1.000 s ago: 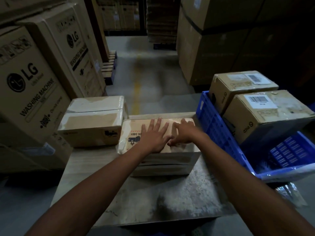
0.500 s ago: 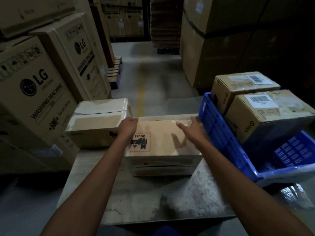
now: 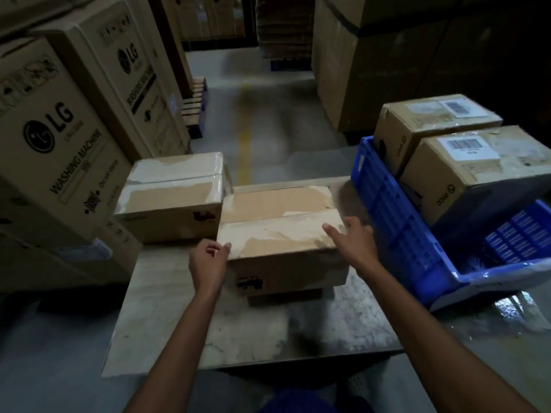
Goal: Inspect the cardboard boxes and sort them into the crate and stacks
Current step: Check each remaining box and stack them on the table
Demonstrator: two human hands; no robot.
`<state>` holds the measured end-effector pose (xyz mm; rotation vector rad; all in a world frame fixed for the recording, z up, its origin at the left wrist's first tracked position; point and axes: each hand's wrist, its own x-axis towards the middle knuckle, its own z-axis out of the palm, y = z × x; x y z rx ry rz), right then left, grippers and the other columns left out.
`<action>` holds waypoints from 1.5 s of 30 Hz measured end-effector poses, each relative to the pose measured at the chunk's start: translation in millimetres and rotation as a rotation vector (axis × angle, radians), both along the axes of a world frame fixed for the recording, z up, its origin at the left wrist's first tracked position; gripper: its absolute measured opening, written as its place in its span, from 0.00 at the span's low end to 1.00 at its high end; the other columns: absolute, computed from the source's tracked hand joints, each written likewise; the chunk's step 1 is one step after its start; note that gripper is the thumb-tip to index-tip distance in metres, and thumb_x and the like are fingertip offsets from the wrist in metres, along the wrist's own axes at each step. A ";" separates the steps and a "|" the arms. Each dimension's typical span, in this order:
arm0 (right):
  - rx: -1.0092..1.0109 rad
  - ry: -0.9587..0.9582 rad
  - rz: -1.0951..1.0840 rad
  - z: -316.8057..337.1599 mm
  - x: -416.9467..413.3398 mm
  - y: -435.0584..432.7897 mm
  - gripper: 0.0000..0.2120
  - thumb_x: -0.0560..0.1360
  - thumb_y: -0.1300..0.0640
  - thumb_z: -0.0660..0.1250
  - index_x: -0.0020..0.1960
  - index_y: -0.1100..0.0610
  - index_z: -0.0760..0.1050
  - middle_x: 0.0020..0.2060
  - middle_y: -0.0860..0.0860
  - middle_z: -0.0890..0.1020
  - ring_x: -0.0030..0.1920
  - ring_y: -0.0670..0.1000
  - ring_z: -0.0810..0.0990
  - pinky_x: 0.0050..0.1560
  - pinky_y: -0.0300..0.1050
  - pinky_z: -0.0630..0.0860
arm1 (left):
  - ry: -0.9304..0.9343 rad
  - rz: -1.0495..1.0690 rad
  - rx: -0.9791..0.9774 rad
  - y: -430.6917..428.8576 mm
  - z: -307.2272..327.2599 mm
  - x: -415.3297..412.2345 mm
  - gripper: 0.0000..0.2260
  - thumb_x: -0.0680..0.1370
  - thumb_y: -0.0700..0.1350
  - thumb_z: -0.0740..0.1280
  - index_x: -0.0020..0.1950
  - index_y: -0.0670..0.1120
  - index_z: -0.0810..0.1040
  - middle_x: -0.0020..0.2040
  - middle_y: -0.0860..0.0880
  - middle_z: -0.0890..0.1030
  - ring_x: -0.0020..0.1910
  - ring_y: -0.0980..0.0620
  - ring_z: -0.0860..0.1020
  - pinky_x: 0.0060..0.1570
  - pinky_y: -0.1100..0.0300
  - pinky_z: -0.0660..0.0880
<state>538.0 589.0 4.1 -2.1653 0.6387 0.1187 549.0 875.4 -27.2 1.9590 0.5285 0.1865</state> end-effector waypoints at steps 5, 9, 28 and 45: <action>-0.121 0.149 0.089 -35.3 -29.6 11.9 0.35 0.72 0.38 0.74 0.72 0.50 0.66 0.69 0.58 0.65 0.61 0.61 0.75 0.58 0.54 0.77 | 0.070 -0.098 0.116 7.4 -28.7 -22.8 0.07 0.76 0.45 0.73 0.41 0.46 0.78 0.44 0.46 0.80 0.42 0.51 0.78 0.38 0.60 0.71; -0.354 0.127 0.195 -25.8 -22.2 31.8 0.31 0.73 0.38 0.72 0.70 0.51 0.70 0.71 0.58 0.65 0.69 0.61 0.67 0.64 0.59 0.73 | 0.014 -0.241 0.357 18.8 -22.5 -18.1 0.04 0.76 0.45 0.73 0.45 0.47 0.79 0.45 0.49 0.79 0.44 0.52 0.78 0.40 0.60 0.70; -0.615 0.247 0.970 -15.1 54.9 120.2 0.43 0.71 0.42 0.76 0.79 0.51 0.61 0.75 0.56 0.67 0.71 0.60 0.69 0.65 0.56 0.72 | 0.198 -1.001 1.026 17.1 -28.4 30.1 0.39 0.78 0.70 0.55 0.82 0.53 0.47 0.82 0.43 0.42 0.81 0.43 0.41 0.77 0.40 0.43; -0.678 0.387 1.014 -9.8 98.2 134.4 0.62 0.63 0.48 0.84 0.83 0.46 0.45 0.81 0.57 0.48 0.79 0.66 0.51 0.74 0.63 0.62 | 0.446 -1.149 1.153 -2.4 -7.7 94.8 0.65 0.62 0.70 0.76 0.81 0.46 0.37 0.81 0.43 0.34 0.80 0.39 0.38 0.75 0.33 0.49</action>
